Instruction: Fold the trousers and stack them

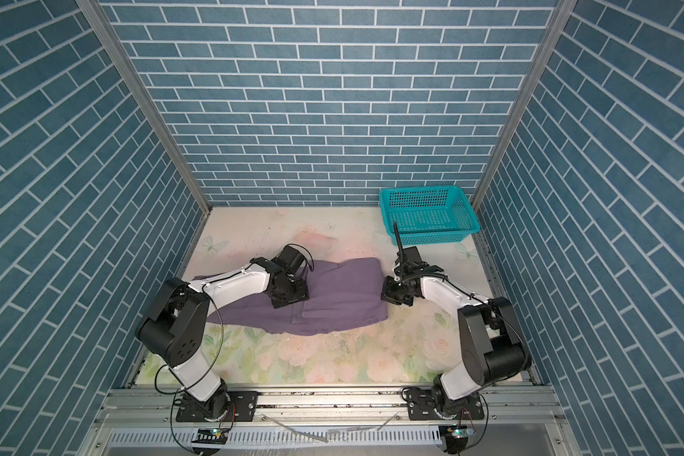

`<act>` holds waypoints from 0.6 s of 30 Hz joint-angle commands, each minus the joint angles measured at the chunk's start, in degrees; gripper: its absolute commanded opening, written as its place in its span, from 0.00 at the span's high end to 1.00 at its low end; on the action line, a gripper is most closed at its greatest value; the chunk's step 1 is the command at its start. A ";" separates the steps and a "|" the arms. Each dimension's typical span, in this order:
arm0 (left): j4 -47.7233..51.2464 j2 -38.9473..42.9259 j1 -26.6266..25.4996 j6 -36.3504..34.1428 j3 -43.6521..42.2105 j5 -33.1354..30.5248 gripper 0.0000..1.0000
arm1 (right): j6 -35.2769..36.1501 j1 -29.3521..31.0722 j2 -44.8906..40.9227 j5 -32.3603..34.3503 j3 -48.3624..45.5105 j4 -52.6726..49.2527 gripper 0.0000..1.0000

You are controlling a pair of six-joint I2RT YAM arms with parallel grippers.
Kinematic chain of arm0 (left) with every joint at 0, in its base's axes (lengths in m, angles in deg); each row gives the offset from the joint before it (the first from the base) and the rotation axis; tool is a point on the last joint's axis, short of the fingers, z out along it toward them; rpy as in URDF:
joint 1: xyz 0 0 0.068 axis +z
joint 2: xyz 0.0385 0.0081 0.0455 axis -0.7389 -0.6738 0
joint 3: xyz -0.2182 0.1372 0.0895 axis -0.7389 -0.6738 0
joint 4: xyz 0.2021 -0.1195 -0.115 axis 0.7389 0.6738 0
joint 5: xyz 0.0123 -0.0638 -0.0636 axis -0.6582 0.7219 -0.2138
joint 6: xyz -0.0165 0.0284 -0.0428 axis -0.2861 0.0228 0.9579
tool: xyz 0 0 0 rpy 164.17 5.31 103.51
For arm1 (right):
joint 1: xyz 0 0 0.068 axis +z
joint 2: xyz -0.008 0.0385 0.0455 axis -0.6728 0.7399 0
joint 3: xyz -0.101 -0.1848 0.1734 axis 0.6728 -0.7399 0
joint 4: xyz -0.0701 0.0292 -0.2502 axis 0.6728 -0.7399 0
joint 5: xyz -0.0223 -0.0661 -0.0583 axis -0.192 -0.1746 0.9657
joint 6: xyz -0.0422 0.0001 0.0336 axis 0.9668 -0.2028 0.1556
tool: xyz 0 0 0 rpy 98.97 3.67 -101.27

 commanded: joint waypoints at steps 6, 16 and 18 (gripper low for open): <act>3.02 1.85 3.51 -2.40 9.73 -2.88 0.27 | -0.49 -1.14 1.50 1.23 -4.94 -0.94 1.00; -3.54 -15.05 1.04 -5.80 28.24 3.59 0.27 | -0.08 -1.14 0.97 2.99 -5.92 -0.51 1.00; -1.65 -18.48 0.21 -6.75 31.29 1.90 0.27 | -0.23 -1.14 0.76 2.99 -6.06 -0.28 1.00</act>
